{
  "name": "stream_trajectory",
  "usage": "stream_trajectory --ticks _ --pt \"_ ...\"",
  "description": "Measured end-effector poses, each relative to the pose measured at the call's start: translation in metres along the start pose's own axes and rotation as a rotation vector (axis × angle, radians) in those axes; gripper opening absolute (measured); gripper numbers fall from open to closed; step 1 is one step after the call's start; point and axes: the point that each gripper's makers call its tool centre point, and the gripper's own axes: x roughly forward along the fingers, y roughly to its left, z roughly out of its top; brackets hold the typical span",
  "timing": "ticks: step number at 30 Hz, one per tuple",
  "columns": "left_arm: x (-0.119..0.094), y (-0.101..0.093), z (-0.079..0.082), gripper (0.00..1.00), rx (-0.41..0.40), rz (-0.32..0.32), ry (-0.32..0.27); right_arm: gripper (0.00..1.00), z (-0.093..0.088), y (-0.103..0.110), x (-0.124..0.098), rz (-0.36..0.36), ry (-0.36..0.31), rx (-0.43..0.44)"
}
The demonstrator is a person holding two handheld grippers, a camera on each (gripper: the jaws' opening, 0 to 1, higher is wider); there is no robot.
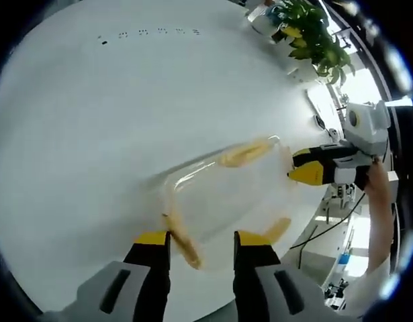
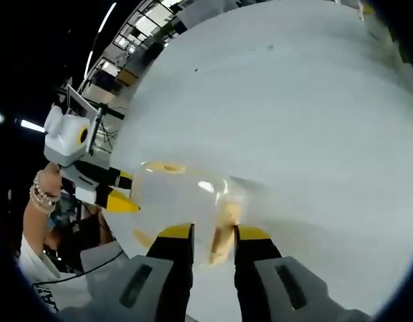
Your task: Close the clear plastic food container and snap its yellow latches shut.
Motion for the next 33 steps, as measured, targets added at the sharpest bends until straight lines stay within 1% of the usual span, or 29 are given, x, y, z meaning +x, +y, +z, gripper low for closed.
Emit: stream_trajectory --ticks 4,8,10,17,18,19,25,27,30,33 --pt "0.0 -0.001 0.0 0.29 0.01 0.002 0.013 0.19 -0.003 0.001 0.0 0.006 0.001 0.0" --pt "0.0 -0.002 0.0 0.29 0.023 0.0 0.004 0.19 -0.004 0.002 0.0 0.016 0.005 0.008" --pt "0.0 -0.003 0.0 0.28 0.026 -0.013 -0.003 0.19 -0.003 0.001 0.0 0.015 0.005 0.005" --pt "-0.001 -0.004 0.0 0.26 0.026 -0.017 -0.002 0.19 -0.004 0.004 0.0 0.004 0.005 -0.004" --pt "-0.002 0.002 0.002 0.26 0.059 -0.006 -0.004 0.19 -0.004 0.004 0.0 0.003 0.002 -0.009" --pt "-0.005 -0.004 0.001 0.26 0.014 -0.029 0.003 0.19 -0.004 0.004 -0.001 0.003 0.004 -0.008" --pt "-0.008 -0.013 -0.002 0.26 0.022 -0.031 0.004 0.19 -0.005 0.004 -0.003 0.001 0.008 0.006" --pt "-0.008 -0.017 -0.006 0.26 0.022 -0.03 0.002 0.18 -0.005 0.004 -0.003 0.001 0.011 0.01" --pt "-0.006 -0.014 -0.005 0.26 0.021 -0.028 -0.001 0.18 -0.005 0.003 -0.003 0.009 0.016 0.028" --pt "-0.005 -0.016 -0.007 0.26 0.019 -0.029 0.002 0.17 -0.005 0.003 -0.003 0.017 0.016 0.04"
